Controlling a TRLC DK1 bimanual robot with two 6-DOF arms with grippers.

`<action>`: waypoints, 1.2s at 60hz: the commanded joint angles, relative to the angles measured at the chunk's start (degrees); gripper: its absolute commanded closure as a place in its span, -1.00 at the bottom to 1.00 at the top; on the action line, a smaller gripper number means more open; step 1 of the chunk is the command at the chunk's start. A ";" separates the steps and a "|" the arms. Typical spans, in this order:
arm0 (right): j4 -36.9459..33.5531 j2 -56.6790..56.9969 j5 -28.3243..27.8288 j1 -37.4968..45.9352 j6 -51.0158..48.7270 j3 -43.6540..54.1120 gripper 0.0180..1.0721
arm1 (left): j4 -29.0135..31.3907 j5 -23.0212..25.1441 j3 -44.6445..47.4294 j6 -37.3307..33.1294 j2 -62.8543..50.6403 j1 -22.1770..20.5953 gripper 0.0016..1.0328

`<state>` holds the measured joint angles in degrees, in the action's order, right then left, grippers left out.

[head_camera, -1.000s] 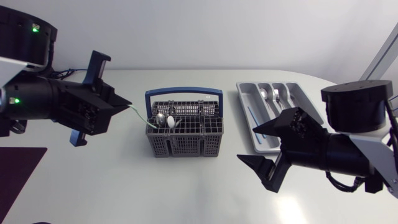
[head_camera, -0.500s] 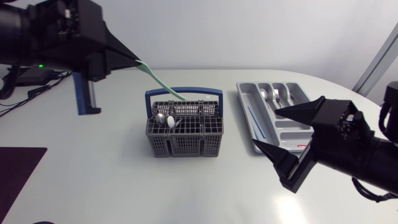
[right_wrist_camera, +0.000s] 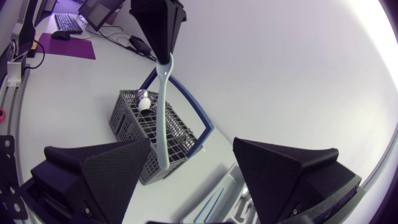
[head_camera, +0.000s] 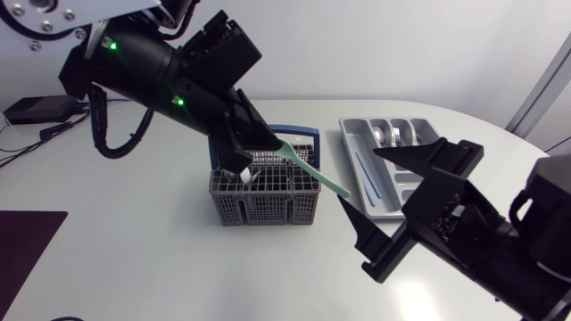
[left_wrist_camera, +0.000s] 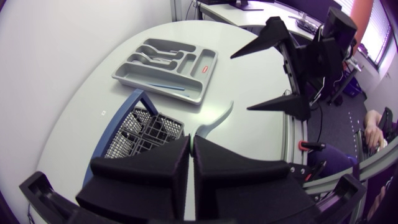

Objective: Unload the cutlery basket into the drawer organizer.

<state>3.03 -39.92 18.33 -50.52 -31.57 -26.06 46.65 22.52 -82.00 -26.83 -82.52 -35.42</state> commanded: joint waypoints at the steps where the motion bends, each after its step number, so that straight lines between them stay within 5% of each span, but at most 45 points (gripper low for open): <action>1: 3.65 -2.27 1.62 -1.33 -2.79 1.98 -0.78 | 0.46 1.38 -2.20 6.00 -2.29 -0.97 0.94; 11: 8.31 -6.57 3.47 -2.83 -4.73 1.98 -0.71 | 0.28 1.38 -3.96 10.66 -5.28 -1.76 0.94; 42: 19.21 -16.94 6.63 -3.88 -10.00 1.72 0.05 | 0.28 1.38 -5.98 15.32 -7.92 -2.46 0.94; 72: 20.79 -20.02 7.34 -3.97 -10.00 -0.65 0.32 | 0.28 1.38 -4.14 15.49 -9.15 -2.55 0.94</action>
<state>22.61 -58.94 24.95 -53.95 -40.38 -25.50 46.63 23.42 -86.13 -13.02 -90.45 -37.41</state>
